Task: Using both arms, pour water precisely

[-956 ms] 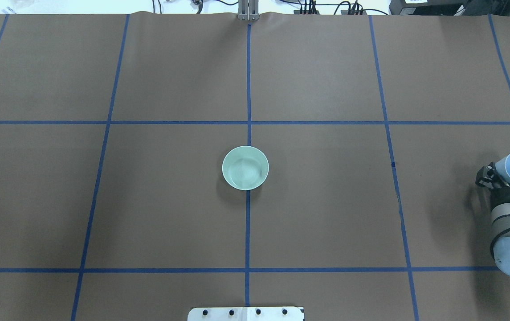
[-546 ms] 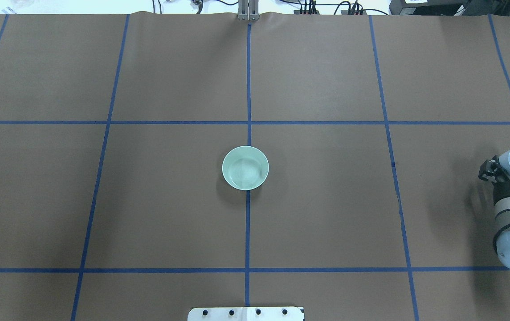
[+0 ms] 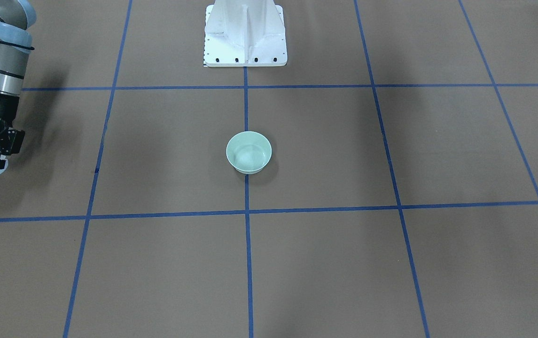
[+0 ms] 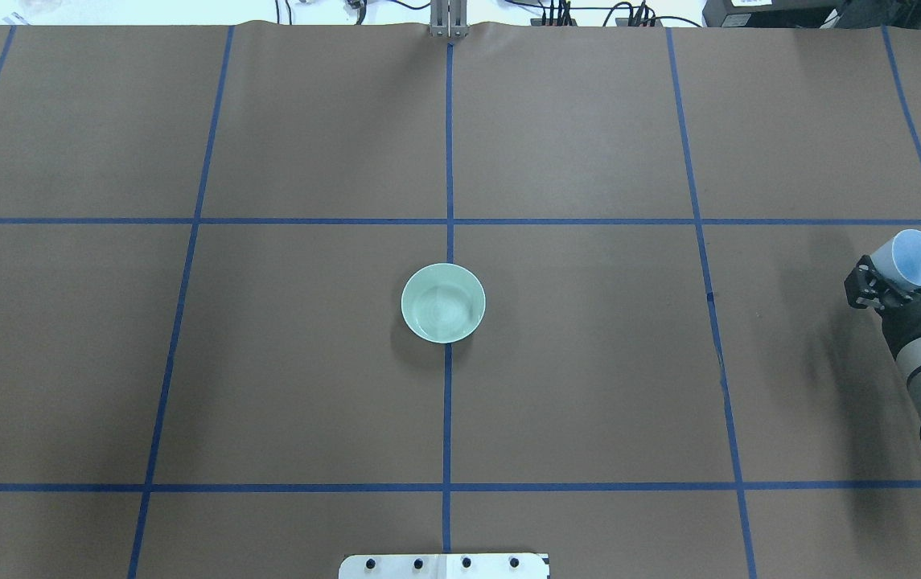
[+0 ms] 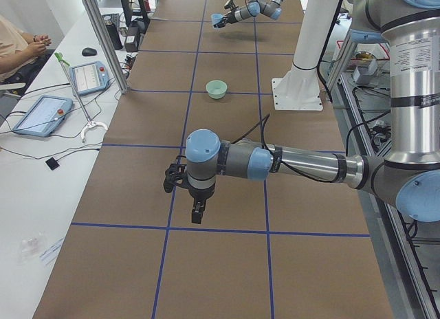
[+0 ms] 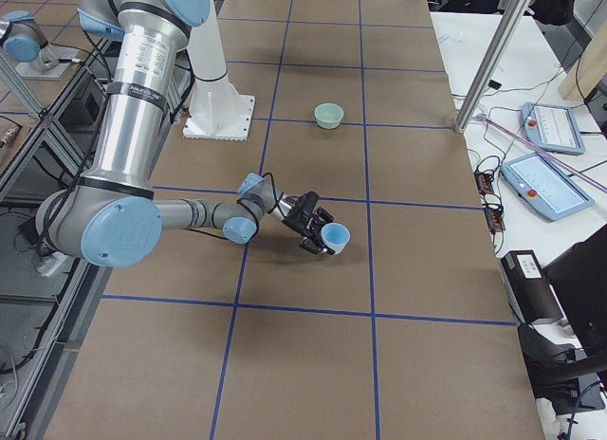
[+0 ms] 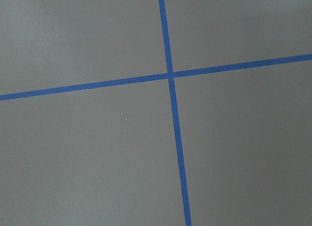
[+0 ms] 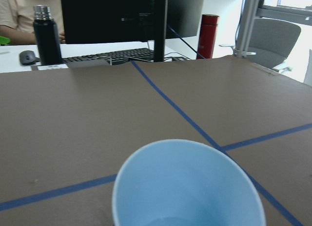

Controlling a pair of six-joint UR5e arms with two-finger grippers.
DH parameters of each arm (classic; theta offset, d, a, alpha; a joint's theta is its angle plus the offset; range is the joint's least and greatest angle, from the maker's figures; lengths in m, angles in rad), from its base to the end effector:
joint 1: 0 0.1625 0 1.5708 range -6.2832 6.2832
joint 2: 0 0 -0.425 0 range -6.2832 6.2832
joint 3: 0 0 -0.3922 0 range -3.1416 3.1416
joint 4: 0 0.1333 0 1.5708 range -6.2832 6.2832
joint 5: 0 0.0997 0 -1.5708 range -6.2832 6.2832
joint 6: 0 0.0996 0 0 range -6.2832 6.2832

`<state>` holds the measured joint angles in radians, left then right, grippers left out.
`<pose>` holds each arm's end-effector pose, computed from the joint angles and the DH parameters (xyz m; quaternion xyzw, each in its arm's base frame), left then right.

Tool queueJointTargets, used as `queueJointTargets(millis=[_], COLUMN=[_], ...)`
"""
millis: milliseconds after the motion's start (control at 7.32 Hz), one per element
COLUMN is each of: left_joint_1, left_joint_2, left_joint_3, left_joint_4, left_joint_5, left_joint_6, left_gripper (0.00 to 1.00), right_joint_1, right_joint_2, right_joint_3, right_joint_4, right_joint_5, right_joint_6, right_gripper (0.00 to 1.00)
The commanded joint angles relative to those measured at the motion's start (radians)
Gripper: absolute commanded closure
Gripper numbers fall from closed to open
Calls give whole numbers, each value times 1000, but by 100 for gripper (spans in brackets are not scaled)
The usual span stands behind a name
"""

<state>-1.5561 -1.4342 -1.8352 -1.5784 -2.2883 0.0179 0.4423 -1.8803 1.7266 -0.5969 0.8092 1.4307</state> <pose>-0.0613 -0.4410 0.5944 0.0639 0.3502 0.0390 0.9337 -0.2559 -0.3447 0.6036 0.4328 -0.2567 0.2746 0.8194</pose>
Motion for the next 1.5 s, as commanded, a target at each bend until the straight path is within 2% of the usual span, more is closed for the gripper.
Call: queueJointTargets(millis=[0,137,410,546,683,819,956,1092,1365], left_joint_1=[1,1,1,1,1,1,1,1,1], left_joint_2=[1,1,1,1,1,1,1,1,1], left_joint_3=[1,-1,1,1,1,2,5,7,10], left_joint_4=[-3,-3,-3,-3,-3,-3,-3,-3,-3], left_joint_5=[0,0,1,0,0,0,0,0,0], left_joint_6=[-1,-3,-3,-3,-3,-3,-3,-4,-7], left_gripper=[0,0,0,0,0,0,0,0,0], right_joint_1=[6,6,13,13,38,71,75,76,75], right_joint_2=[26,71,207,249,288,355,383,424,537], right_joint_3=[-1,-1,-4,-4,-1,-13,-16,-10,-6], right_joint_4=[283,322,330,330,330,321,313,239,26], right_joint_5=[53,123,256,328,428,593,698,772,820], right_joint_6=[-415,-537,-600,-692,-763,-780,-806,-817,-817], right_gripper=[100,100,100,100,100,100,100,100,100])
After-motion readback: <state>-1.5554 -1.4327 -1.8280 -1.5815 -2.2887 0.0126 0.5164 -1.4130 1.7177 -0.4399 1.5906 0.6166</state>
